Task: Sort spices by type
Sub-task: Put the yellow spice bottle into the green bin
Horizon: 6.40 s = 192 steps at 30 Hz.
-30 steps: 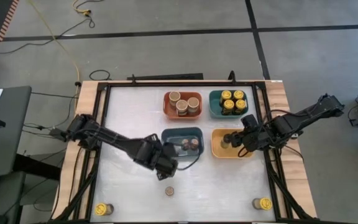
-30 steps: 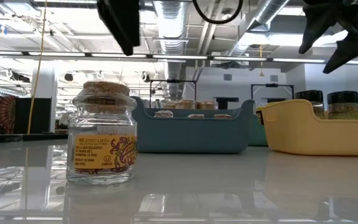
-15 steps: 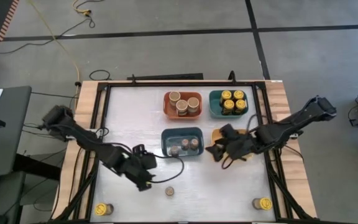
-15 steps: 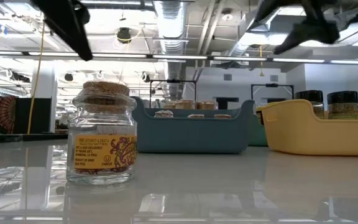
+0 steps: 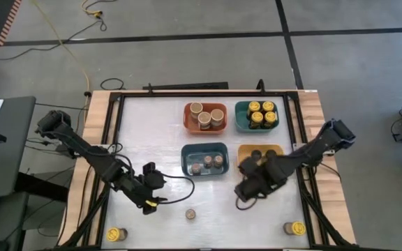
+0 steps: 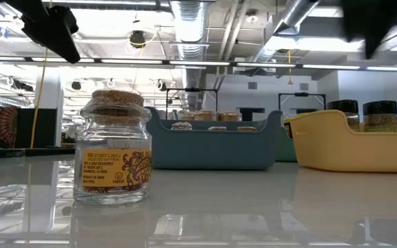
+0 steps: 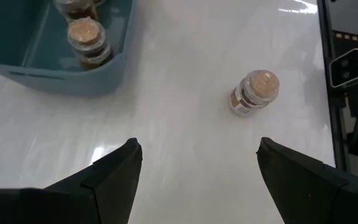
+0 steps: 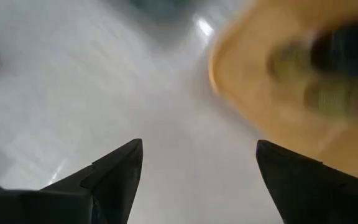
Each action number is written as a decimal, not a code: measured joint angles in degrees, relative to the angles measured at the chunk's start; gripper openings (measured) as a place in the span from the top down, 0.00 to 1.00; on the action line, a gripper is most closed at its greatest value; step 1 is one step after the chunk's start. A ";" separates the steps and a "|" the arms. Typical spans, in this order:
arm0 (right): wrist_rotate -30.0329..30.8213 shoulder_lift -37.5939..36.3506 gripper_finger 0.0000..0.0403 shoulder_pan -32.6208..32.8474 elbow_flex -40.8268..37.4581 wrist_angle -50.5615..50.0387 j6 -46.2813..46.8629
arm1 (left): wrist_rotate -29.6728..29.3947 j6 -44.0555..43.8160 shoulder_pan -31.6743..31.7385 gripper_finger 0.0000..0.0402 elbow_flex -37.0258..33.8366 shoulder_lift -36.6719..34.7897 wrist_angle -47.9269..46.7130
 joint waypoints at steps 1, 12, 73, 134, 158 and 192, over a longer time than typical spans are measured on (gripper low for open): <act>-0.94 -0.04 0.16 1.26 -0.45 -0.55 2.42 | 0.00 0.22 -0.05 0.24 0.00 0.03 0.17; -6.54 -1.64 0.16 19.34 -4.32 -0.71 25.68 | 0.39 0.23 -0.06 0.24 0.00 0.22 0.21; -18.69 0.31 0.38 36.47 -13.54 16.08 51.62 | -0.11 1.54 0.02 0.24 0.07 0.24 3.68; -3.01 10.16 0.38 -63.20 24.81 -10.91 -73.02 | -1.32 14.41 28.33 0.24 -25.94 -33.20 21.39; -7.12 8.22 0.38 -65.49 1.81 9.99 -75.62 | -1.53 13.88 31.40 0.24 -25.94 -33.20 21.41; -7.89 8.22 0.28 -66.99 -3.29 20.95 -77.50 | -1.46 10.56 31.40 0.24 -25.94 -33.20 21.46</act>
